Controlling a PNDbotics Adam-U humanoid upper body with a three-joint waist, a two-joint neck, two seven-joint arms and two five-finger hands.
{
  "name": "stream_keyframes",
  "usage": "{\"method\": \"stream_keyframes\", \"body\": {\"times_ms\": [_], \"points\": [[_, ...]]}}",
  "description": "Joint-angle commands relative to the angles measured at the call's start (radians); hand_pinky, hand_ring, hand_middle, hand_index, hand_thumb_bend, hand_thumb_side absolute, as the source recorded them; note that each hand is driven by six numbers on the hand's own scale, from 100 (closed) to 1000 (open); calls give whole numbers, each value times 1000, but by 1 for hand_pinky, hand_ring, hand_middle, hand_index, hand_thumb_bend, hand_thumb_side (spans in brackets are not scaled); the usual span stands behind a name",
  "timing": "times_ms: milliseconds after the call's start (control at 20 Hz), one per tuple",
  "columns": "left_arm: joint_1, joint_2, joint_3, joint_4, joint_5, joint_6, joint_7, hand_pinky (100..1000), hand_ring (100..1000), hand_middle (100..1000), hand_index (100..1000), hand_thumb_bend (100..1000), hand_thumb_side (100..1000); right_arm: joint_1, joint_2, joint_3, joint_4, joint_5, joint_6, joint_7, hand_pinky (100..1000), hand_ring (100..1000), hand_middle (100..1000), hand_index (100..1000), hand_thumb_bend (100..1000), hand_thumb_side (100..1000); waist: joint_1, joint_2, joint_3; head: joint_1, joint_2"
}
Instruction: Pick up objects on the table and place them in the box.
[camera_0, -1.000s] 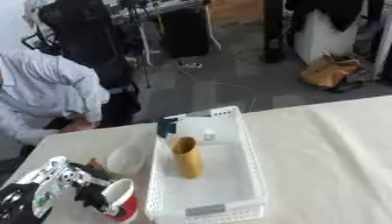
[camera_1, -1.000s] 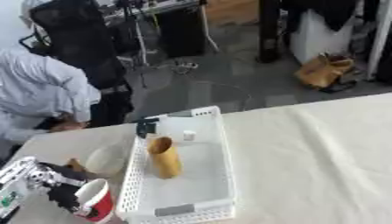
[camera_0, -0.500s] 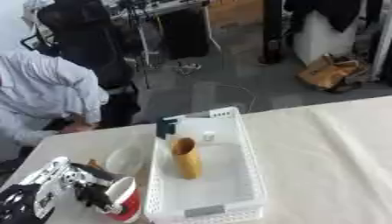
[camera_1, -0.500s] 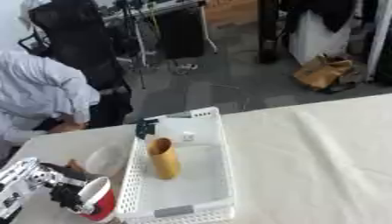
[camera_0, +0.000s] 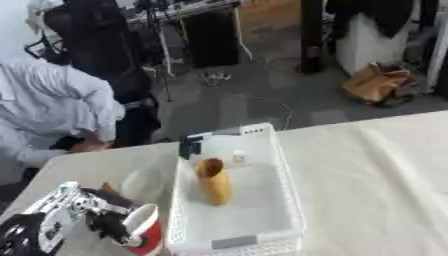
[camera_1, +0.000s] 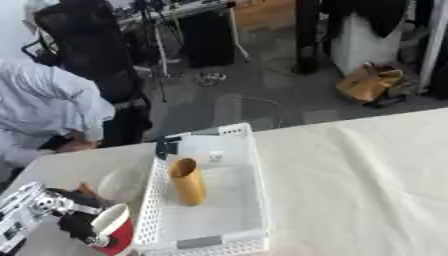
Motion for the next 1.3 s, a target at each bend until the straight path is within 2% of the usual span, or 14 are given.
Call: {"method": "stream_keyframes", "body": {"times_ms": [50,600,1300], "points": [[-19,43,17,-15,-5,3,-1,177,324,367,526,100,831,-7,-20,-1,-17,-5,-14,-18,624,609,448,473,100,699,-10,-23,2,-1,-12],[-28,70,57,-41,-20,10,-1,136,288,312,501,100,775,-6,-25,0,-17,-7,-21,-25,626,609,448,472,100,698,-13,-27,5,-2,-11],[-48,108,84,-124,22,39,-1,116,279,298,499,100,745,-2,-31,1,-17,-7,-24,-30,628,609,448,471,100,694,-10,-34,7,-2,4]]}}
